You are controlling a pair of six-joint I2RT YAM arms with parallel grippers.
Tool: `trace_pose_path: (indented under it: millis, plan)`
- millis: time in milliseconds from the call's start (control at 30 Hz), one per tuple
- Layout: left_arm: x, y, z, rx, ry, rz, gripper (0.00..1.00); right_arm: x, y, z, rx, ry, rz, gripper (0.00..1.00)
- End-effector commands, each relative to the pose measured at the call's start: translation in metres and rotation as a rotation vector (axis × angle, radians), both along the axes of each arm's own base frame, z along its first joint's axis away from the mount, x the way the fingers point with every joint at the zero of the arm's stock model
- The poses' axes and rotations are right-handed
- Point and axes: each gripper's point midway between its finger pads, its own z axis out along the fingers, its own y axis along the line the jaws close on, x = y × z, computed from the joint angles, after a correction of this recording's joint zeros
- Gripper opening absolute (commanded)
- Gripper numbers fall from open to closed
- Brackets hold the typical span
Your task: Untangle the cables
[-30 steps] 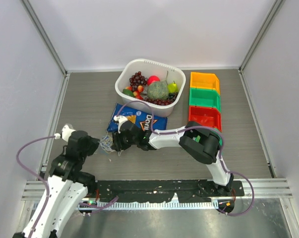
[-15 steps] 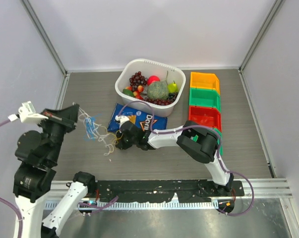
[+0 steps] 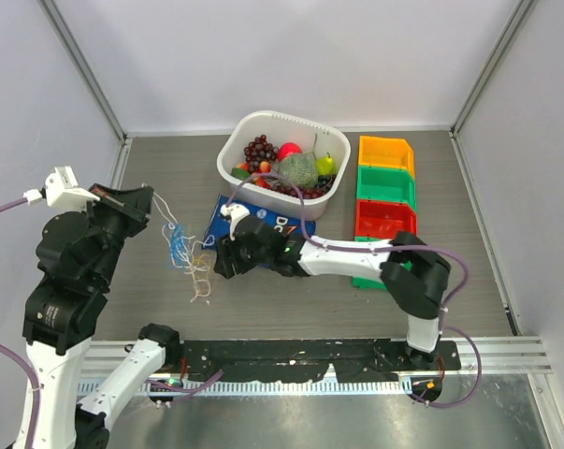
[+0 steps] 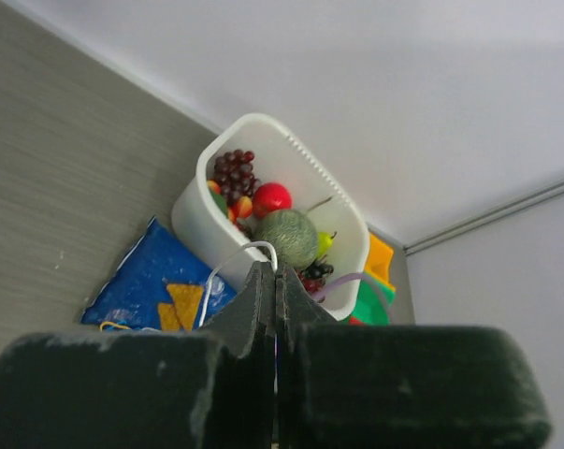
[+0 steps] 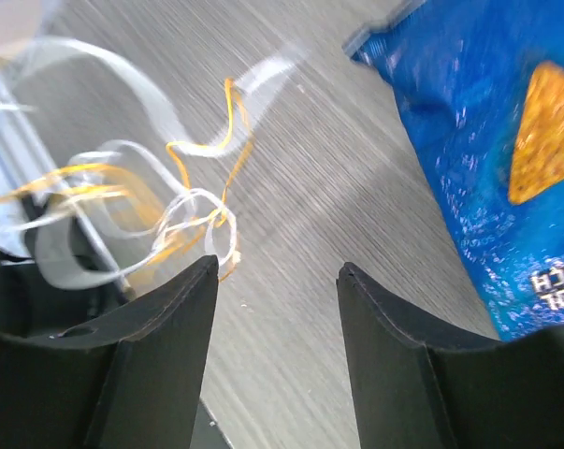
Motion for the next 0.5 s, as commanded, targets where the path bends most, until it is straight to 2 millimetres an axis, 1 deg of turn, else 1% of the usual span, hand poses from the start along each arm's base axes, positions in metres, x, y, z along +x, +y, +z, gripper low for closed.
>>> trace_pose_path:
  millis: [0,33,67,100,167,200,233,267,300,333,367,400,433,467]
  plan:
    - [-0.006,0.005,-0.015,0.004,0.036,0.020,0.00,-0.005,-0.010,0.082,0.096,-0.116,0.050,0.59]
    - [-0.008,0.004,-0.018,0.006,0.041,0.009,0.00,-0.008,-0.012,0.086,0.106,-0.122,0.063,0.60]
    - [-0.009,0.002,-0.023,0.009,0.048,-0.001,0.00,-0.008,-0.007,0.107,0.172,-0.157,0.075,0.59]
    - [-0.012,0.001,-0.026,0.008,0.046,-0.012,0.00,-0.011,-0.006,0.114,0.202,-0.165,0.100,0.60]
    - [-0.014,-0.001,-0.036,-0.001,0.057,-0.023,0.00,-0.011,0.004,0.146,0.293,-0.198,0.113,0.59]
    - [-0.014,-0.002,-0.043,-0.008,0.071,-0.028,0.00,-0.009,0.008,0.158,0.333,-0.204,0.101,0.60]
    - [-0.015,-0.005,-0.047,-0.021,0.081,-0.042,0.00,-0.007,0.015,0.179,0.393,-0.213,0.094,0.59]
    - [-0.014,-0.008,-0.052,-0.027,0.094,-0.056,0.00,-0.011,0.022,0.184,0.420,-0.201,0.119,0.59]
    - [-0.014,-0.011,-0.056,-0.037,0.105,-0.065,0.00,-0.010,0.029,0.202,0.473,-0.211,0.127,0.59]
    - [-0.014,-0.014,-0.061,-0.049,0.120,-0.076,0.00,-0.013,0.036,0.205,0.493,-0.199,0.152,0.59]
    - [-0.014,-0.015,-0.063,-0.058,0.127,-0.082,0.00,-0.012,0.042,0.220,0.541,-0.203,0.159,0.58]
    - [-0.014,-0.017,-0.067,-0.065,0.140,-0.088,0.00,-0.013,0.048,0.217,0.546,-0.195,0.174,0.57]
    - [-0.014,-0.019,-0.068,-0.076,0.145,-0.096,0.00,-0.011,0.053,0.224,0.565,-0.205,0.168,0.56]
    - [-0.015,-0.021,-0.068,-0.086,0.148,-0.105,0.00,-0.006,0.057,0.218,0.553,-0.205,0.145,0.54]
